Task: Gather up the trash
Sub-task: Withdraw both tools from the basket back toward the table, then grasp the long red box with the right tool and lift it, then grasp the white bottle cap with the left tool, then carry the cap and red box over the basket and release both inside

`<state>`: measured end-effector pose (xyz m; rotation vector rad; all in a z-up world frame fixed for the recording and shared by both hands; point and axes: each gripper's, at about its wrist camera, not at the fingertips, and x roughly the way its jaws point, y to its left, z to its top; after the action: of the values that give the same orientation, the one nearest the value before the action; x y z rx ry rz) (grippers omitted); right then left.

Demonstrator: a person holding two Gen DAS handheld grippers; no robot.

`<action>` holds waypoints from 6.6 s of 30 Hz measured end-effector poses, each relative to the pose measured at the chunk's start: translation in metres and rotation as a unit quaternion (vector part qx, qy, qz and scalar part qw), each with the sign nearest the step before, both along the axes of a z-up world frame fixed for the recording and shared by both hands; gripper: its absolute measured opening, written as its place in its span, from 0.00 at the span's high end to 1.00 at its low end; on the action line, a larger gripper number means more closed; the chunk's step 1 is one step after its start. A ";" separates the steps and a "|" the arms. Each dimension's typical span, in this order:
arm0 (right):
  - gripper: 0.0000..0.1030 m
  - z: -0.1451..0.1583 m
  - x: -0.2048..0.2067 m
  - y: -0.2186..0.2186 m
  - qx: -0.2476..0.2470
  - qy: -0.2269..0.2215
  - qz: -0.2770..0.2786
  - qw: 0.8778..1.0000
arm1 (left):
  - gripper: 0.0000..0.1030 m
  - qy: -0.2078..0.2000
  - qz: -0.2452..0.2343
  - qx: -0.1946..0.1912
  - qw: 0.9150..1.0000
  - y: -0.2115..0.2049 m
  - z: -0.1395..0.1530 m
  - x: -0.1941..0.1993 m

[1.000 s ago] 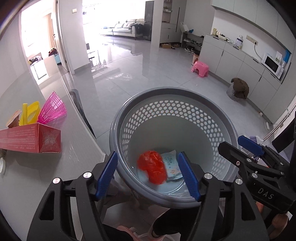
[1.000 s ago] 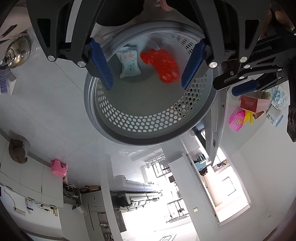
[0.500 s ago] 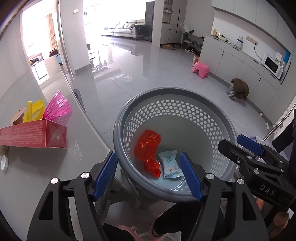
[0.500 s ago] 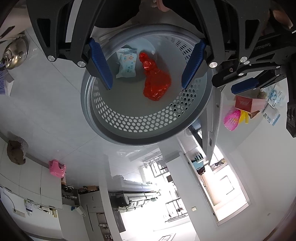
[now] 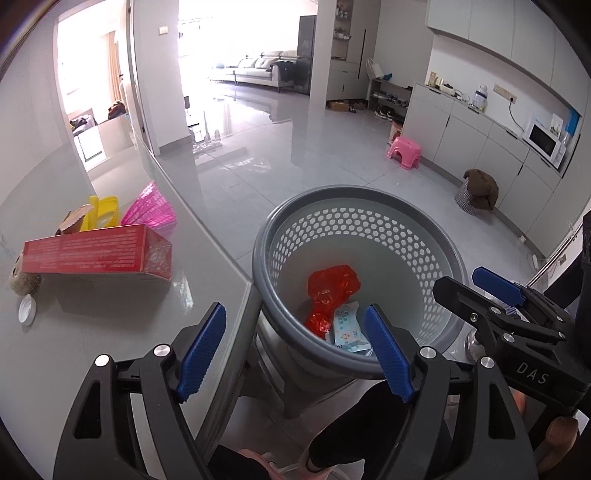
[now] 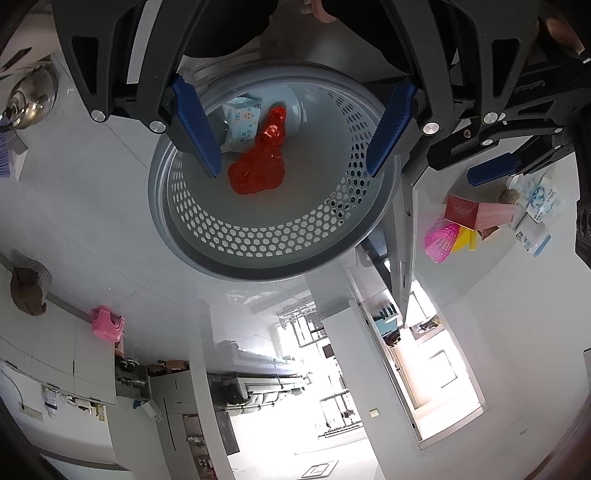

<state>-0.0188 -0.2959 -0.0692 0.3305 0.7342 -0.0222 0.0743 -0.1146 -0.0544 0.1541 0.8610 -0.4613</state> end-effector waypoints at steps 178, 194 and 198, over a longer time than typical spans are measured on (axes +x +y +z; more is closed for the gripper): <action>0.66 -0.021 0.008 -0.022 0.023 0.023 0.023 0.999 | 0.64 0.012 0.009 0.006 1.000 -0.038 -0.011 0.037; 0.66 -0.032 0.029 -0.022 0.034 0.048 0.027 0.998 | 0.63 0.041 0.005 0.019 0.999 -0.045 -0.034 0.058; 0.65 -0.031 0.033 -0.018 0.034 0.045 0.028 0.998 | 0.63 0.047 0.012 0.018 0.999 -0.041 -0.035 0.057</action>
<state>0.0140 -0.3143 -0.1001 0.3749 0.8354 0.0407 0.1311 -0.1554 -0.0890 0.1557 0.9622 -0.4333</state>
